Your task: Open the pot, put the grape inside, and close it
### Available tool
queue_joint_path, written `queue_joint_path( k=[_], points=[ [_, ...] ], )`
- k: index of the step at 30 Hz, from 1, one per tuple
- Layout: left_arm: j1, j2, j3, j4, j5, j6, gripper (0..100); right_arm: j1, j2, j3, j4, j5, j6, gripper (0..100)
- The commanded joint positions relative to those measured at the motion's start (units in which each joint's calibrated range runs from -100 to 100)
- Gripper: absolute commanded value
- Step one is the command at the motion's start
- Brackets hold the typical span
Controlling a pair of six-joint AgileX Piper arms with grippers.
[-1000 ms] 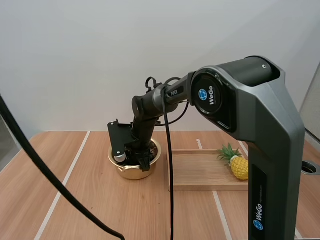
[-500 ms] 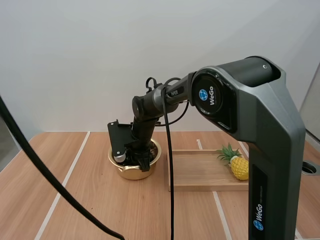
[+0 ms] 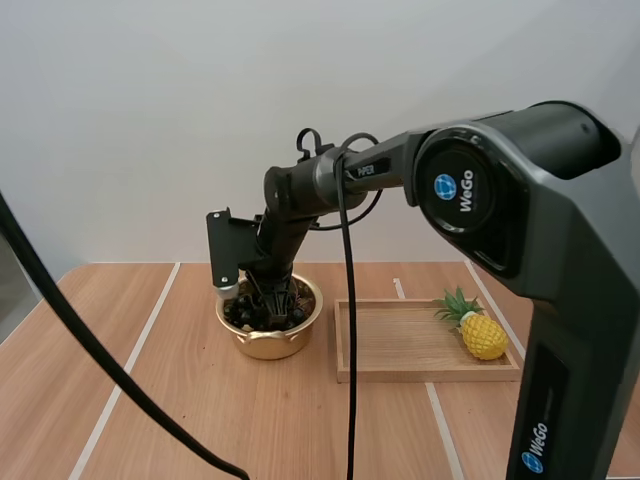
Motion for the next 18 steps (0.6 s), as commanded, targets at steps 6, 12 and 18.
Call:
queue_joint_path(
  k=[6,12,18],
  points=[
    [-0.32,-0.3,-0.2,0.4,-1.2,-0.1,0,0.0,-5.1,-0.2,-5.2,0.6,3.5,100],
    [-0.32,-0.3,-0.2,0.4,-1.2,-0.1,0,-0.1,-6.7,-0.2,-10.2,0.8,7.4,100],
    [-0.32,-0.3,-0.2,0.4,-1.2,-0.1,0,-0.2,-12.4,-0.2,-10.2,0.8,12.4,100]
  ],
)
